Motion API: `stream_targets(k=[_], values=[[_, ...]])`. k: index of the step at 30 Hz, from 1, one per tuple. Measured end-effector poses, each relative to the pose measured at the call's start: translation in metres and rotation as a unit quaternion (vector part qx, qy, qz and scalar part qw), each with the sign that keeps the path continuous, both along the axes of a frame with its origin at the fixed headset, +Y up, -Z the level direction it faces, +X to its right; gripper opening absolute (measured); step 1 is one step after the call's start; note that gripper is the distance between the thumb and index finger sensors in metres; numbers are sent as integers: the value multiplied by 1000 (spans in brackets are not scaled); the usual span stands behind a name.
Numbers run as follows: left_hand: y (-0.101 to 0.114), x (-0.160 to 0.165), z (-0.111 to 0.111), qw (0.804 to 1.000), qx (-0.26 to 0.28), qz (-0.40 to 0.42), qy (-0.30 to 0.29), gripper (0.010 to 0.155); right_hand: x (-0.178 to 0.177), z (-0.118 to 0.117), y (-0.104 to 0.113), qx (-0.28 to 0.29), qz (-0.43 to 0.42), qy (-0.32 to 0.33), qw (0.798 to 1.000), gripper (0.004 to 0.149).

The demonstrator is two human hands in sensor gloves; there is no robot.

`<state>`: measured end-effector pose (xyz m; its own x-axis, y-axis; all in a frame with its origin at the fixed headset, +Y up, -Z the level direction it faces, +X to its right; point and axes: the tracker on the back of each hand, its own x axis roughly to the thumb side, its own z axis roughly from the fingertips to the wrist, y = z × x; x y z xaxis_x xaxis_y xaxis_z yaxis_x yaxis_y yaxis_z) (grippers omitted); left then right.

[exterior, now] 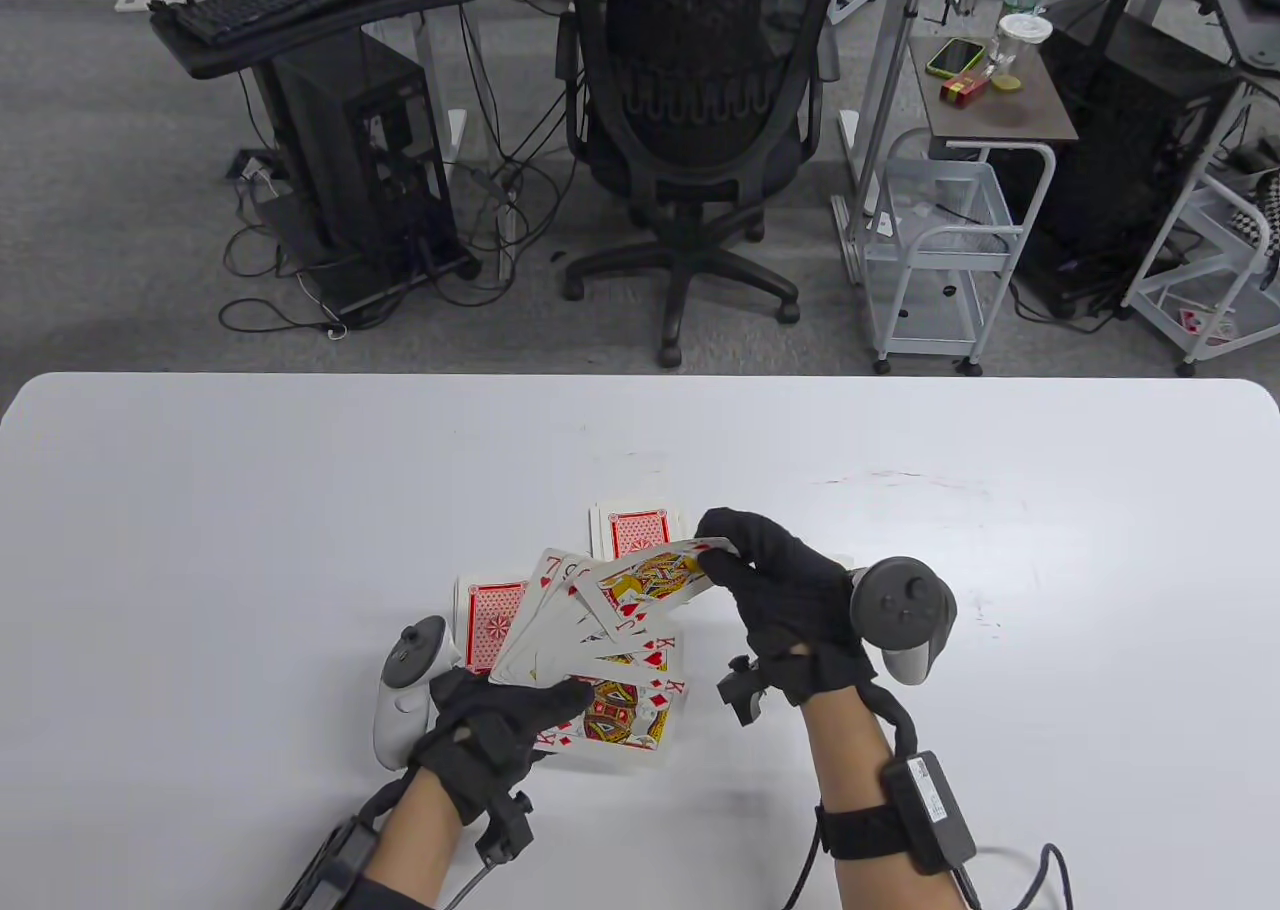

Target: Four-player card dealing with fan arrangement

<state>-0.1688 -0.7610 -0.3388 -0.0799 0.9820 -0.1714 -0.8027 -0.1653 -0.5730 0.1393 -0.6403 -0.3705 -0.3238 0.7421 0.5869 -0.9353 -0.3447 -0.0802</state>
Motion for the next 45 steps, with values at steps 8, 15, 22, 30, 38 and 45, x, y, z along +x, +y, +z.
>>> stream_targets(k=[8,15,22,30,38,45], values=[[-3,4,-1,1000,-9,-18,-21,56,8,4,9,28,-21,-17,999,41],[-2,-1,-1,1000,-10,4,-4,56,-14,4,2,16,101,-22,995,54],[1,-8,-1,999,-7,20,27,56,-47,6,-8,-22,195,36,980,56],[0,-11,-1,999,-3,11,43,57,-77,6,-33,-86,260,119,954,71],[-1,-15,0,996,-24,17,88,58,-63,6,-30,-118,119,80,983,68],[-4,-15,2,993,-48,22,107,59,-66,9,-31,-93,131,63,985,63]])
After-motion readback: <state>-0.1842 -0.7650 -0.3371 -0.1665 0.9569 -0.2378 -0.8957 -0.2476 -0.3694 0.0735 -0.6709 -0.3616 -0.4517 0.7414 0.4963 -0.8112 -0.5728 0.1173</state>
